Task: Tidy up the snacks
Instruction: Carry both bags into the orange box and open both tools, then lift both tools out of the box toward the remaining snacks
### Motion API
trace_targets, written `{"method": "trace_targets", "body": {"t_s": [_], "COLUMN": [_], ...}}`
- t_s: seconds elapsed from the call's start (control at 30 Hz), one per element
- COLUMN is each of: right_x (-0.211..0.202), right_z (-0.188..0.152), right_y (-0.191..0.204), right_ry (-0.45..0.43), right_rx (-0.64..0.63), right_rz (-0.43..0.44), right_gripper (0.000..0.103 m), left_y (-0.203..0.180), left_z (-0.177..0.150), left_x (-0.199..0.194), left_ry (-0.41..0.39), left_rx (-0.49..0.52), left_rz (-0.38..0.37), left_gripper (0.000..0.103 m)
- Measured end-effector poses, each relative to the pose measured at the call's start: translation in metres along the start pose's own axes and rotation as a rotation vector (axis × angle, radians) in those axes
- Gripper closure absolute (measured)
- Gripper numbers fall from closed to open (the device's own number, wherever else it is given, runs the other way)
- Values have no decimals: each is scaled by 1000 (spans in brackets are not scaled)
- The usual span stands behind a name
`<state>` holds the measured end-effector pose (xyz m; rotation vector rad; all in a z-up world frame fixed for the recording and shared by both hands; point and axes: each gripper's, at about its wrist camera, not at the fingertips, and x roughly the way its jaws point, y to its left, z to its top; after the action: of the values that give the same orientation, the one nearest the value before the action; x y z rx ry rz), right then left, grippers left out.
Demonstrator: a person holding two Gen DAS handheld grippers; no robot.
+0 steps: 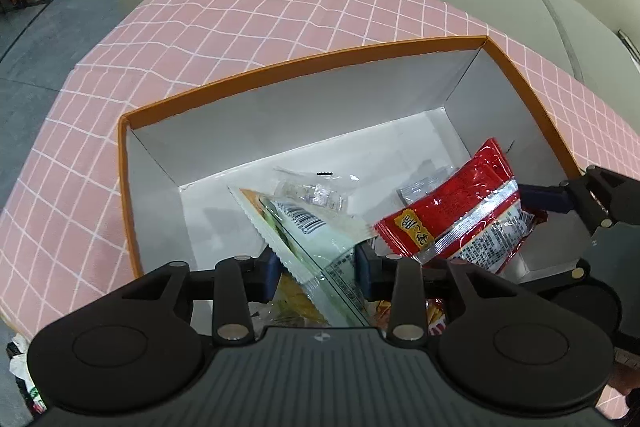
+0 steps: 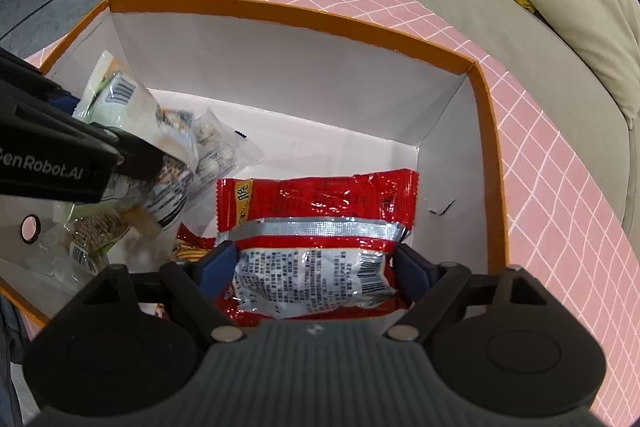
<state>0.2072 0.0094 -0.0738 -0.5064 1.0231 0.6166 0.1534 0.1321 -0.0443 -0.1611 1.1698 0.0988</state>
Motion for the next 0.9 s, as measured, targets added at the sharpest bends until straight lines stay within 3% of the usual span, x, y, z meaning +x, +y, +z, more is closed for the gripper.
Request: {"method": "trace_targets", "body": {"t_s": [0.2, 0.33, 0.63, 0.9], "right_x": [-6, -19, -61, -108], "right_z": [4, 7, 6, -14], "right_y": [0, 4, 3, -3], "right_ry": [-3, -25, -95, -216], "right_rx": [-1, -23, -27, 45], "right_rz": [-2, -8, -28, -48], "right_gripper": [18, 12, 10, 10], "left_y": [-4, -8, -18, -36], "left_z": [1, 3, 4, -11], "left_x": [-17, -34, -77, -117], "left_ry": [-39, -76, -185, -307], "left_rx": [23, 48, 77, 113], "left_rz": [12, 31, 55, 57], "left_gripper": [34, 29, 28, 28]}}
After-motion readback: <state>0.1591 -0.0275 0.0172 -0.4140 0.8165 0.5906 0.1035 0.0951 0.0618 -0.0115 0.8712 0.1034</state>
